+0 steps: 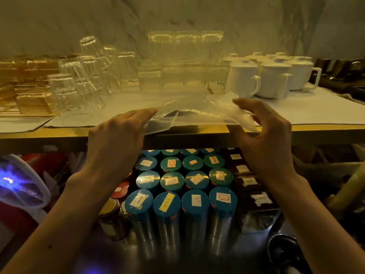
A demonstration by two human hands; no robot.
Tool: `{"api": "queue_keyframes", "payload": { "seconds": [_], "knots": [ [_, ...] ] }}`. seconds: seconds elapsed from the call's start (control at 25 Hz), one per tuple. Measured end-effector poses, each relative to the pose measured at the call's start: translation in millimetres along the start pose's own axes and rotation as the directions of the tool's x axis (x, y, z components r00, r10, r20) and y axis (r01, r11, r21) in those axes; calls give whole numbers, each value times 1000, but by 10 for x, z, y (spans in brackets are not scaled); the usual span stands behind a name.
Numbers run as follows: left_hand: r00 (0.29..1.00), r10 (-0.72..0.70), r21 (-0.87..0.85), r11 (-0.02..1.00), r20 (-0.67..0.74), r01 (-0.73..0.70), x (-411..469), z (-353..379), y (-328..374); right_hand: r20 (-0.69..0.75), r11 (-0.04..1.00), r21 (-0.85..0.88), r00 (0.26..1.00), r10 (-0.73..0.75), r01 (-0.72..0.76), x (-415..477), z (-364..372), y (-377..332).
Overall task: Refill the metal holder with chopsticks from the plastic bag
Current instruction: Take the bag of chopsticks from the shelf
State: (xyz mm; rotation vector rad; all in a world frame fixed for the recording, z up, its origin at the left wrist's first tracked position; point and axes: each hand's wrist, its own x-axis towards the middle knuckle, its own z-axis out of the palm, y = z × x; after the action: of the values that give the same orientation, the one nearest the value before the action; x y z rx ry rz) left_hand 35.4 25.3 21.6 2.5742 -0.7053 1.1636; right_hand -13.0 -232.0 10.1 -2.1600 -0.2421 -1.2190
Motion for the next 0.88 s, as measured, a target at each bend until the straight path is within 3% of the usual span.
{"api": "queue_keyframes", "payload": {
  "seconds": [0.12, 0.28, 0.68, 0.88],
  "knots": [
    [1000, -19, 14, 1000, -16, 19, -59, -109, 58, -51, 986, 118, 991, 122, -115, -33, -45, -4],
    [997, -62, 9, 998, -46, 62, -392, -405, 281, 72, 895, 342, 958, 279, -286, -318, -165, -91],
    [998, -45, -310, 950, -44, 29, -1557, -1195, 406, 239, 847, 352, 913, 331, -399, -1251, -474, -1097],
    [975, -166, -525, 823, 145, 218, -2431, -1499, 334, 357, 791, 367, 859, 367, -490, -2027, -599, -1717]
  ]
}}
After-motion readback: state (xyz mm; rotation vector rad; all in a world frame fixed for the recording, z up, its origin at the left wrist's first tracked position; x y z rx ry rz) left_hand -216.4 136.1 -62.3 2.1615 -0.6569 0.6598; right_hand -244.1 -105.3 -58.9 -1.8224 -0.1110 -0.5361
